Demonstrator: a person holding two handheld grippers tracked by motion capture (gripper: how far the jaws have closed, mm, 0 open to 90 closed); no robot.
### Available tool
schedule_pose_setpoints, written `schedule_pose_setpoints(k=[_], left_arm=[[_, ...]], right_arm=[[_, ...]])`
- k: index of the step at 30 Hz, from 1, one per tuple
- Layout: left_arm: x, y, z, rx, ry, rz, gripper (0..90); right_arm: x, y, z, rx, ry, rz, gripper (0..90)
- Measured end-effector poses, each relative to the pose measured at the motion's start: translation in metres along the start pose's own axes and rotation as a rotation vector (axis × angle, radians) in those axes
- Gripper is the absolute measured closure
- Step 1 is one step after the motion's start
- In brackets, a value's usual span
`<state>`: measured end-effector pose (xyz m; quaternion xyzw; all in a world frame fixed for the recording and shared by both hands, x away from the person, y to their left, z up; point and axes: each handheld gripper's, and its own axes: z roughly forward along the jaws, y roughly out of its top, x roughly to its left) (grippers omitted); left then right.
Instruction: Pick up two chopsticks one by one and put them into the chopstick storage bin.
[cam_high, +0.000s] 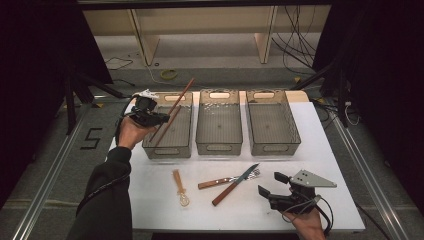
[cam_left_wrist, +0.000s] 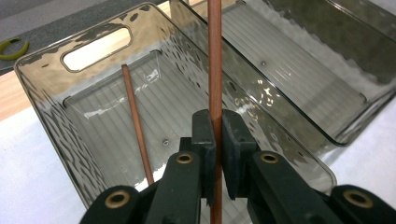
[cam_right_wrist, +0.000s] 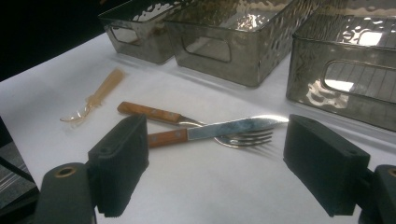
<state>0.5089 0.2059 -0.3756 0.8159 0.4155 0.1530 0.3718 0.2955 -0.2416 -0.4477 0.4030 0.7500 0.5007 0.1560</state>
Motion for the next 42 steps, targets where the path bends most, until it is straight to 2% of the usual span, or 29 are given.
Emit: schedule_pose_setpoints(k=[6,8,16,29,37,40,42], left_arm=[[0.009,-0.009,0.006,-0.008,0.006,-0.043,84.2],[0.011,-0.012,0.009,-0.001,0.016,-0.039,84.1],[0.013,-0.024,0.021,0.013,0.022,-0.07,84.0],[0.014,-0.032,0.028,0.04,0.032,-0.072,83.6],[0.016,-0.038,0.034,0.076,0.041,-0.08,82.9],[0.016,-0.039,0.034,0.076,0.043,-0.098,78.5],[0.016,-0.038,0.033,0.09,0.037,-0.103,69.3]], right_arm=[[0.0,0.0,0.0,0.001,0.002,0.001,23.1],[0.0,0.0,0.001,0.002,0.002,0.0,23.1],[0.0,-0.001,0.0,0.0,0.002,-0.001,23.1],[0.0,-0.001,-0.001,0.001,0.0,-0.001,23.1],[0.0,-0.001,0.0,0.002,0.001,0.0,23.1],[0.0,-0.001,0.0,0.002,0.001,-0.002,23.1],[0.0,-0.001,-0.001,0.002,0.0,-0.001,23.1]])
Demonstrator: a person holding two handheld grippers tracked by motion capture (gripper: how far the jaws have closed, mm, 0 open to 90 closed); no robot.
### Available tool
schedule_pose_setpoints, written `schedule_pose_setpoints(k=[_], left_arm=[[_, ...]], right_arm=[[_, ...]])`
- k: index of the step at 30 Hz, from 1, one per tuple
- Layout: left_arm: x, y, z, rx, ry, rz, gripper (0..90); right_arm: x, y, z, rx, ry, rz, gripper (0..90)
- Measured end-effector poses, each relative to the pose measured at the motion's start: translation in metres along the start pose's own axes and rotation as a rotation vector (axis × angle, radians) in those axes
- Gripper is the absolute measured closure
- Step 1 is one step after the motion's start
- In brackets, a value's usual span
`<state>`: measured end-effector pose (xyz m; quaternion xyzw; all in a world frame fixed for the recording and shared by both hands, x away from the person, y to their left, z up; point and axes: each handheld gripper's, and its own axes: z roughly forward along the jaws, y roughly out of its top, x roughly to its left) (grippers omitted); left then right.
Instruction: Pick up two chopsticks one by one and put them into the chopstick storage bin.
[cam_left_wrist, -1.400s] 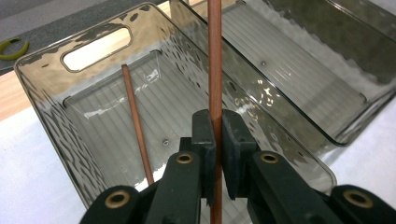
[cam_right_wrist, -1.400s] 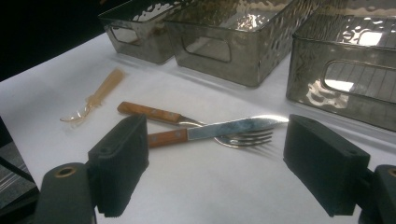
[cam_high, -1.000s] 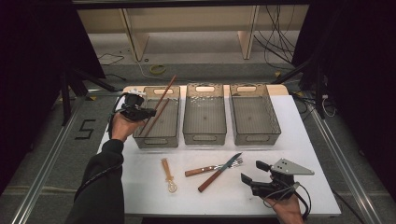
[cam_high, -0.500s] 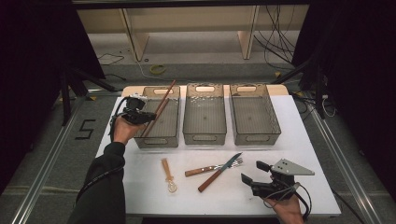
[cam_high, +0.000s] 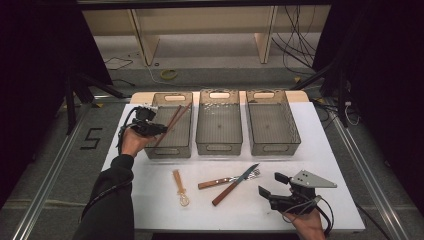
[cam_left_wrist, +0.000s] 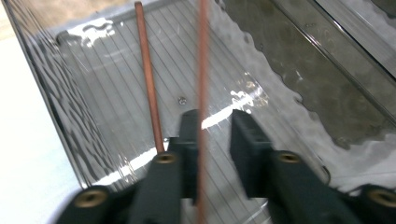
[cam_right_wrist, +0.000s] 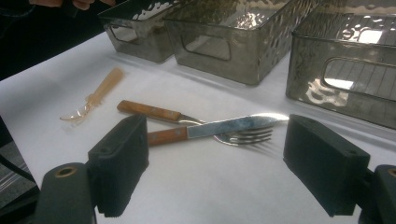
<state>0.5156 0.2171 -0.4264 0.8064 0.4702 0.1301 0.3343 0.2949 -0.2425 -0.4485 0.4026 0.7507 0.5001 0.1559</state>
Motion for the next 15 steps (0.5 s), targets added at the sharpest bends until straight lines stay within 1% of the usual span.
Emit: schedule_pose_setpoints(k=[1,3,4,10,11,12,15], left_arm=[[-0.001,0.0,-0.001,-0.002,0.001,0.001,66.3],[-0.003,0.002,-0.005,-0.016,0.0,-0.017,60.7],[-0.004,0.003,-0.008,-0.023,-0.004,-0.018,57.1],[-0.019,0.006,-0.023,-0.027,-0.03,0.025,44.8],[-0.023,0.006,-0.026,-0.027,-0.027,0.03,43.2],[-0.026,0.006,-0.029,-0.022,-0.021,0.03,41.9],[-0.035,0.004,-0.038,-0.024,-0.017,0.004,38.1]], right_arm=[[0.0,0.0,0.0,0.0,-0.001,0.0,23.1],[0.0,0.0,0.0,0.0,-0.001,0.0,23.1],[0.0,0.0,0.0,-0.001,-0.001,0.001,23.1],[0.0,0.0,0.0,0.0,-0.002,-0.001,23.1],[0.0,0.0,0.0,0.0,-0.003,-0.001,23.1],[0.0,0.0,0.0,0.001,-0.003,0.001,23.1],[0.0,0.0,0.0,0.0,-0.003,-0.001,23.1]])
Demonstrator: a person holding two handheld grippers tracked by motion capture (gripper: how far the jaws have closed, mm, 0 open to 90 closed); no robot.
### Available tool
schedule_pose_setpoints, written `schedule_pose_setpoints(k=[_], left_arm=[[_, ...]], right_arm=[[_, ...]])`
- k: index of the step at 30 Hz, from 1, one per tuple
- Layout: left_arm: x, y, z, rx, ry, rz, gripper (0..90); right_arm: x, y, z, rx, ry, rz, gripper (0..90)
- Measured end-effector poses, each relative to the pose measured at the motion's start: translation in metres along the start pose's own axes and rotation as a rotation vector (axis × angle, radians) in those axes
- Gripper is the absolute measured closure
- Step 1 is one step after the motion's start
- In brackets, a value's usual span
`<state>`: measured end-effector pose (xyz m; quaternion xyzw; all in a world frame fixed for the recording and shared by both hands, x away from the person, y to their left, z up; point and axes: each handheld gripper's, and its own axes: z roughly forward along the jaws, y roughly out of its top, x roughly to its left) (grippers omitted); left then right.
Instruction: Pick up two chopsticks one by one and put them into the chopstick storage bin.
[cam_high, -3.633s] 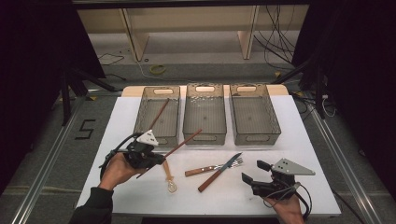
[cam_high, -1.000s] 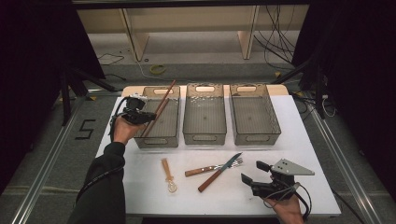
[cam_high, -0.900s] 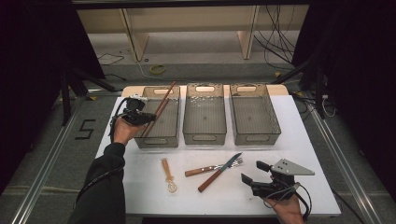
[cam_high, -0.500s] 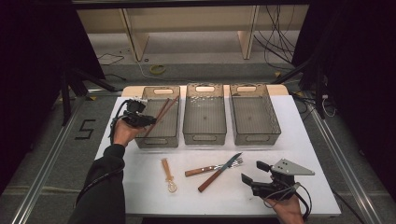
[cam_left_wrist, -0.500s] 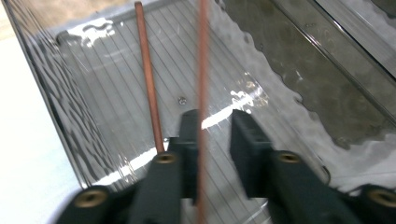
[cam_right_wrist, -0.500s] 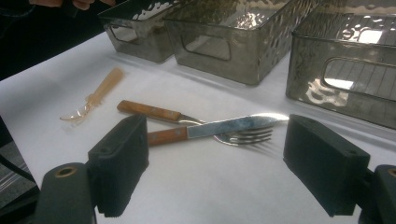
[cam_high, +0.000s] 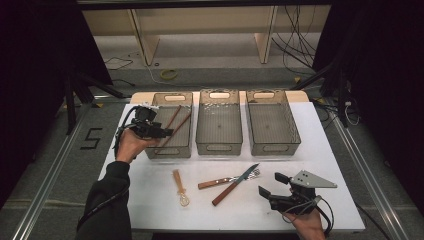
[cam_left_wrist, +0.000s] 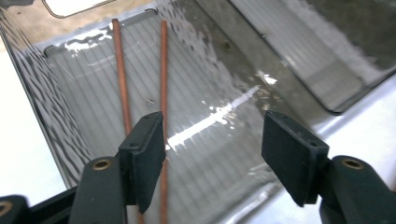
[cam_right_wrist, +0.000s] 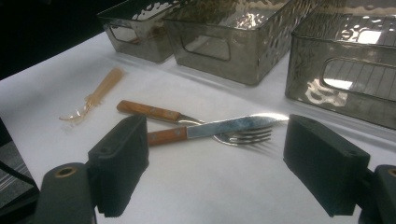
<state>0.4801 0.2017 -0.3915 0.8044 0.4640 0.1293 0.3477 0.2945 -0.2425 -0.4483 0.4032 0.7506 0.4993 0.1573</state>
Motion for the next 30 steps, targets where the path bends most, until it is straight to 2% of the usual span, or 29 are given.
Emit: schedule_pose_setpoints(k=[5,7,11,13,18,24,30], left_arm=[[-0.018,-0.009,-0.011,0.012,0.019,-0.027,33.7],[-0.025,-0.014,-0.014,0.01,0.012,-0.04,32.3],[-0.036,-0.026,-0.014,0.029,0.016,-0.053,28.7],[-0.041,-0.033,-0.014,0.02,0.018,-0.067,27.8],[-0.048,-0.045,-0.008,0.047,0.035,-0.082,25.5],[-0.052,-0.058,-0.002,0.059,0.026,-0.132,23.6],[-0.056,-0.067,0.002,0.072,0.036,-0.132,20.5]], right_arm=[[0.0,0.0,0.0,0.001,0.0,0.001,23.1],[0.0,0.0,0.0,0.0,0.0,-0.003,23.1],[0.0,0.0,0.0,0.002,-0.002,-0.001,23.1],[0.0,0.0,0.0,0.002,-0.002,-0.001,23.1],[0.001,0.0,0.0,0.002,-0.004,-0.003,23.1],[0.0,0.0,-0.001,0.001,-0.006,0.0,23.1],[0.001,0.0,-0.001,0.0,-0.006,-0.003,23.1]])
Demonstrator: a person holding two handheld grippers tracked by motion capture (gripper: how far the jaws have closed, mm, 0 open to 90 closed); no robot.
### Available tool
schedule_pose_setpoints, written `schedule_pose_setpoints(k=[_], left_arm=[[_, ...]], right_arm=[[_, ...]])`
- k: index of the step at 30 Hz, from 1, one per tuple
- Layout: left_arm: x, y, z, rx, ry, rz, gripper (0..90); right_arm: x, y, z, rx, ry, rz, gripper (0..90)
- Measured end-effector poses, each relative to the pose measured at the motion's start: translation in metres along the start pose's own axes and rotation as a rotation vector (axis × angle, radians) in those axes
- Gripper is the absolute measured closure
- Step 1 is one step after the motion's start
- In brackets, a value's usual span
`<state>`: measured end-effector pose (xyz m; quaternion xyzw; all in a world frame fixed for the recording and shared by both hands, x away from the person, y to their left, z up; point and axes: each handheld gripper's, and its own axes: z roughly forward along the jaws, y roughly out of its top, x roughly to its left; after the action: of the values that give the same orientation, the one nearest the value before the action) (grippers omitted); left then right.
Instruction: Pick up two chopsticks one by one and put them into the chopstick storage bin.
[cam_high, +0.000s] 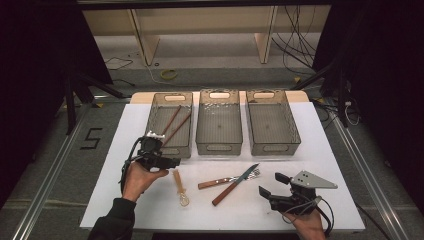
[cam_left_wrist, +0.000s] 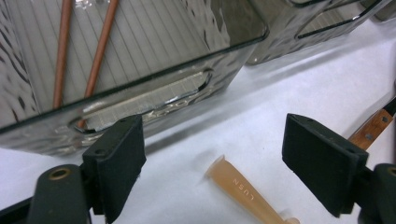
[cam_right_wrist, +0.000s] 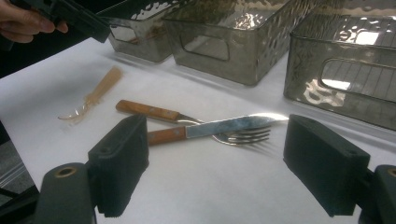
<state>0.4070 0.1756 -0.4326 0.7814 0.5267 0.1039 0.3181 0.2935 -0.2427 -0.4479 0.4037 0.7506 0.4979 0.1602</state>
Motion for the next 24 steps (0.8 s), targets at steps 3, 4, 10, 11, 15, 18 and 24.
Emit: schedule_pose_setpoints(k=[3,4,10,11,15,18,24], left_arm=[[-0.002,-0.004,0.001,0.0,-0.001,-0.006,20.0],[-0.003,-0.005,0.002,-0.002,-0.001,-0.01,19.7],[-0.008,-0.013,0.007,0.042,-0.005,-0.001,17.9],[-0.009,-0.015,0.009,0.05,-0.006,0.001,17.9],[-0.012,-0.021,0.014,0.071,-0.002,-0.001,17.4],[-0.013,-0.024,0.017,0.079,-0.001,-0.006,17.3],[-0.016,-0.028,0.02,0.083,-0.003,-0.01,17.3]], right_arm=[[0.0,0.0,0.0,-0.001,-0.001,-0.001,23.1],[0.0,0.0,0.0,-0.001,-0.001,0.0,23.1],[-0.001,-0.001,-0.002,-0.002,-0.002,0.002,23.1],[-0.002,-0.001,-0.002,-0.002,-0.004,0.002,23.1],[-0.004,-0.002,-0.002,-0.003,-0.004,0.004,23.1],[-0.004,-0.002,-0.003,-0.006,-0.004,0.008,23.1],[-0.004,-0.003,-0.004,-0.005,-0.007,0.011,23.1]])
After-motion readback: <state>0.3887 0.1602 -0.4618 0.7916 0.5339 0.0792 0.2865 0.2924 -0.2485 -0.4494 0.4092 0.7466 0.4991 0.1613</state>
